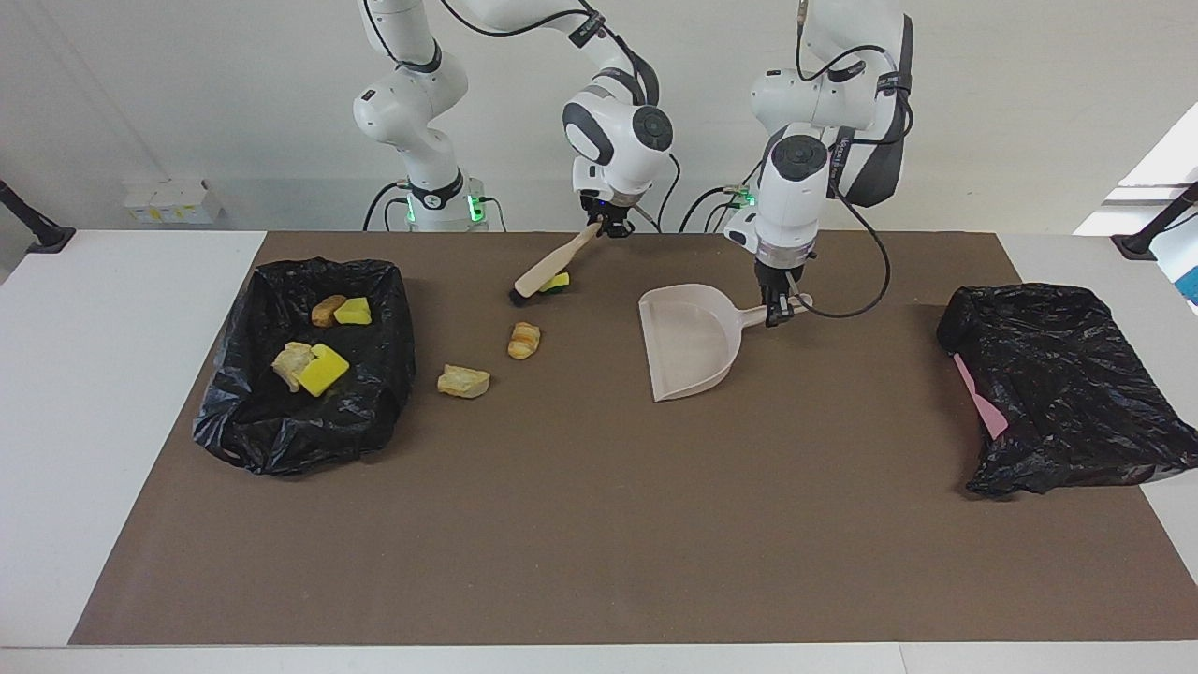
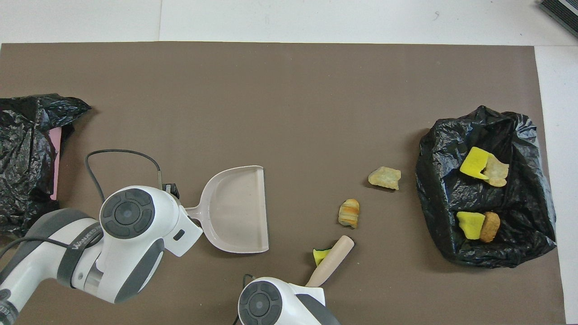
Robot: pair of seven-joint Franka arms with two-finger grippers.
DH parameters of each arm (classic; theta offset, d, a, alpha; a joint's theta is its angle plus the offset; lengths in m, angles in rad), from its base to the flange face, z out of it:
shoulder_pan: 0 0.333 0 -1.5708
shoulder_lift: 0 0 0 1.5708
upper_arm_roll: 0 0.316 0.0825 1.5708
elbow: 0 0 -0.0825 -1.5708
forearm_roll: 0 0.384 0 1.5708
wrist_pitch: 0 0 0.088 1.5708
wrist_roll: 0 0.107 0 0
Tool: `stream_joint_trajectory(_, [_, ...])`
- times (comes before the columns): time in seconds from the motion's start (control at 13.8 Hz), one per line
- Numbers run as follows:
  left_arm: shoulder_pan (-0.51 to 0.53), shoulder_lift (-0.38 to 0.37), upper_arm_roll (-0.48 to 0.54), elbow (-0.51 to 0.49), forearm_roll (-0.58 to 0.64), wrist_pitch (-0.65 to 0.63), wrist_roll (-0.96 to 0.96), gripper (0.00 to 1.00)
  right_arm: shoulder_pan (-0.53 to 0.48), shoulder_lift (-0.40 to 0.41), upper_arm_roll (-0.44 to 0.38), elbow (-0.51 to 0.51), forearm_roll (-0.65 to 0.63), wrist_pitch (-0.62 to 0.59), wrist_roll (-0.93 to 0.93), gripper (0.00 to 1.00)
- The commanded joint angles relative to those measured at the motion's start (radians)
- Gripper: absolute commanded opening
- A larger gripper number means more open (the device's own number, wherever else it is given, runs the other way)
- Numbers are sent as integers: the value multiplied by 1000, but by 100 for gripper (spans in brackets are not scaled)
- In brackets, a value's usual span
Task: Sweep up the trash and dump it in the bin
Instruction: 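Sweep the yellow sponge into the dustpan with the right gripper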
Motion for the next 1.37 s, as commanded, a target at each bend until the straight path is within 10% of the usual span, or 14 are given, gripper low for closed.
stream_joint_trajectory(0.0, [-7, -18, 11, -35, 15, 45, -20, 0, -72, 99, 6, 130, -9, 38, -88, 0])
stream_joint_trajectory(1.3, [-2, 20, 11, -35, 0, 122, -121, 0, -25, 143, 14, 350, -94, -26, -703, 0])
